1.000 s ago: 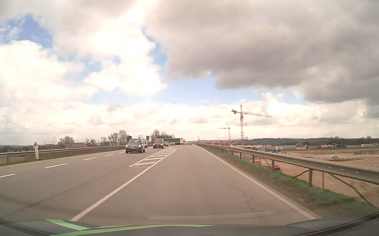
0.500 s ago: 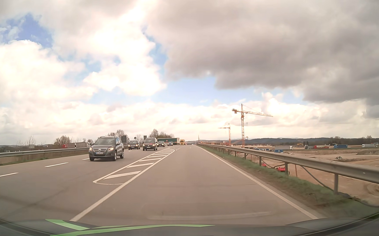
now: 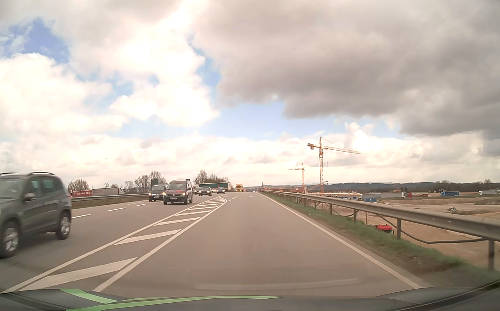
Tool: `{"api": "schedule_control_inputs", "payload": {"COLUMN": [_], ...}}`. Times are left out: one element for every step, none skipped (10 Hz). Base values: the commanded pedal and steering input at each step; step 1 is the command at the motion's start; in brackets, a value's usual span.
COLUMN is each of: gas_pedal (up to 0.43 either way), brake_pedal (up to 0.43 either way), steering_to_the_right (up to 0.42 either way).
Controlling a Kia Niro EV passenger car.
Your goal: Follow the waypoints while adhering to traffic rules and regulations
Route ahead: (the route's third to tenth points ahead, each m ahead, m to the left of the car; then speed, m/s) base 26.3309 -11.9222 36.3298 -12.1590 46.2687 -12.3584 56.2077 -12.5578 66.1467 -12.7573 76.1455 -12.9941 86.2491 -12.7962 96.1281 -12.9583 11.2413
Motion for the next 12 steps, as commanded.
{"api": "schedule_control_inputs", "payload": {"gas_pedal": [0.118,0.118,0.118,0.13,0.13,0.13,0.13,0.13,0.13,0.13,0.13,0.13], "brake_pedal": [0.0,0.0,0.0,0.0,0.0,0.0,0.0,0.0,0.0,0.0,0.0,0.0], "steering_to_the_right": [0.0,0.0,0.0,0.0,0.0,0.0,-0.001,0.0,-0.001,-0.001,0.0,0.0]}}
